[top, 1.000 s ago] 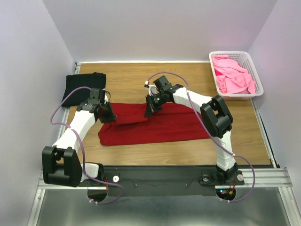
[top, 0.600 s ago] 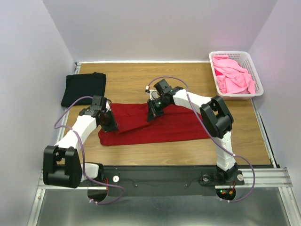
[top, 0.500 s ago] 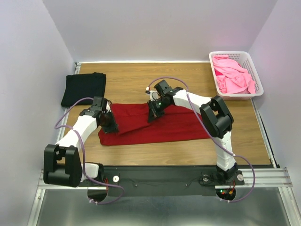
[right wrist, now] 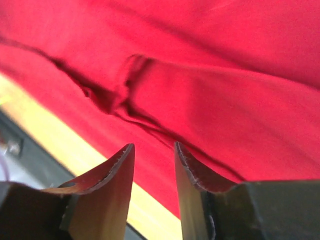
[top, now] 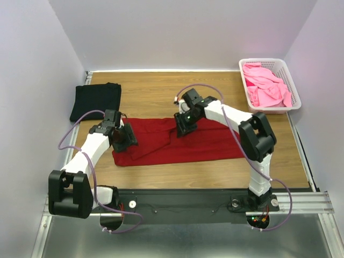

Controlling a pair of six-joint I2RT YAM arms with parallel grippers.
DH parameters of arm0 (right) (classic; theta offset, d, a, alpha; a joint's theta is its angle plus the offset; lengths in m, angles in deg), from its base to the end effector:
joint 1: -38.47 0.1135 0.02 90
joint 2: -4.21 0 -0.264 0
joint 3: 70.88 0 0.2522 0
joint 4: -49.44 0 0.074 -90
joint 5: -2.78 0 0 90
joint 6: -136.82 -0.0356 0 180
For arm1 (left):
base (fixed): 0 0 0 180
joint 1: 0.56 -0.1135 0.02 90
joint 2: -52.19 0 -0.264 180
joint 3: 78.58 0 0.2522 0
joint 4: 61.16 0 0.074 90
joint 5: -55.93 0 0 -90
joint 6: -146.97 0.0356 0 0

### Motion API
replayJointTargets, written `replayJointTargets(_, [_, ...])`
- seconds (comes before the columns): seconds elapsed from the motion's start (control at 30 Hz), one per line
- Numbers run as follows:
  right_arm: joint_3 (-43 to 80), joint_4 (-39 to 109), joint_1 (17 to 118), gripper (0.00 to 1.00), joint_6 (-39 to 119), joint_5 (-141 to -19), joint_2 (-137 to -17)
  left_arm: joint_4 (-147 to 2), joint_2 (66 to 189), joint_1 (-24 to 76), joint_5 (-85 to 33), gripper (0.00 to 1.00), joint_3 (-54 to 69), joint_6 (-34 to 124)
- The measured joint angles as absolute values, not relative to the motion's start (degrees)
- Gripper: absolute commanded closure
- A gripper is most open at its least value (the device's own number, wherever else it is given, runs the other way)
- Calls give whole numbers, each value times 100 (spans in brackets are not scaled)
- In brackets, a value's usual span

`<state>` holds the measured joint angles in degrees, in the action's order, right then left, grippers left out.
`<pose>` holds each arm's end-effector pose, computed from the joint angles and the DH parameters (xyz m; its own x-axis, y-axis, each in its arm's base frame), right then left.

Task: Fold and stack the t-shirts
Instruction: Fold the tshirt

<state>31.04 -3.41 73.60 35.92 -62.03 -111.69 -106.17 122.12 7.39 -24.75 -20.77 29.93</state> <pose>0.3363 0.2551 0.1924 -0.8627 -0.3978 -0.3124 -0.5036 0.7321 0.4586 0.2322 -0.0382 0.2169 -0.8425 -0.3353 -0.4216 -0.1791 0.9125 -0.3679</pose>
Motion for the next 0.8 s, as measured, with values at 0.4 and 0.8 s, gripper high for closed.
replayJointTargets(0.4, [4266, -431, 6490, 48, 3501, -7773, -11112, -9791, 13449, 736, -3067, 25, -739, 3095])
replayJointTargets(0.8, [4808, -352, 6634, 64, 3083, -7563, -12242, -9356, 14614, 736, -3111, 26, -208, 3554])
